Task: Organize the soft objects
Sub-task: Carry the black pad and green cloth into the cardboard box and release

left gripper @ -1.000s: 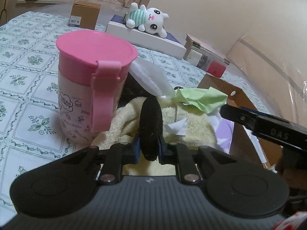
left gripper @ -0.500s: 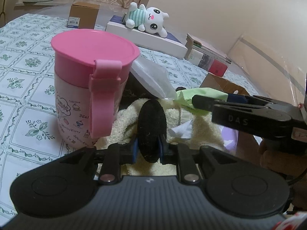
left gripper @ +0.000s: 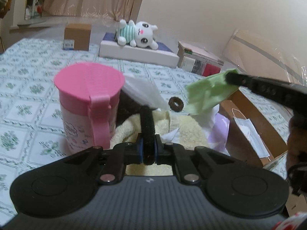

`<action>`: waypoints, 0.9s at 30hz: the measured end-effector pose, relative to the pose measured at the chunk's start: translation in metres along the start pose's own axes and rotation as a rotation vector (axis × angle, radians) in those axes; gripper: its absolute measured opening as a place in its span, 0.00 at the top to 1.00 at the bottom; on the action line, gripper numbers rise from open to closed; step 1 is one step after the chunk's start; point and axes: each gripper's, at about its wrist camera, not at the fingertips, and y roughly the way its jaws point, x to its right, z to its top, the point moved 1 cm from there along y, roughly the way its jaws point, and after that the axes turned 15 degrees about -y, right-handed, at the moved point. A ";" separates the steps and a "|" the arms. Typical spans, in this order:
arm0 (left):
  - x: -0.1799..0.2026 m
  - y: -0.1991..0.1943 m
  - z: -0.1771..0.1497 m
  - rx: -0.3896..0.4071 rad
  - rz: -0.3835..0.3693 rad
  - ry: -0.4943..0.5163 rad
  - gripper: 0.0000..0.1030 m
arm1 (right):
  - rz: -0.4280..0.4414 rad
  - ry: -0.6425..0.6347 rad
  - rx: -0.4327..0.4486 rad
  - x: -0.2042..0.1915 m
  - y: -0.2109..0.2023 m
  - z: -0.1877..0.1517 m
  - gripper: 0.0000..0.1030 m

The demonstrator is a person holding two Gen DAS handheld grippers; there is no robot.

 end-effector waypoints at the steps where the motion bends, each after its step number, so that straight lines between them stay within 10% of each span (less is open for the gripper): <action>1: 0.001 -0.005 0.001 0.005 0.000 0.001 0.92 | -0.011 0.003 0.014 0.003 -0.007 0.004 0.98; 15: 0.035 -0.042 0.001 0.025 -0.051 0.057 0.92 | -0.124 0.075 0.035 0.041 -0.082 -0.006 0.98; 27: 0.124 0.000 -0.013 -0.043 -0.196 0.144 0.92 | -0.278 0.185 -0.034 0.117 -0.119 -0.059 0.98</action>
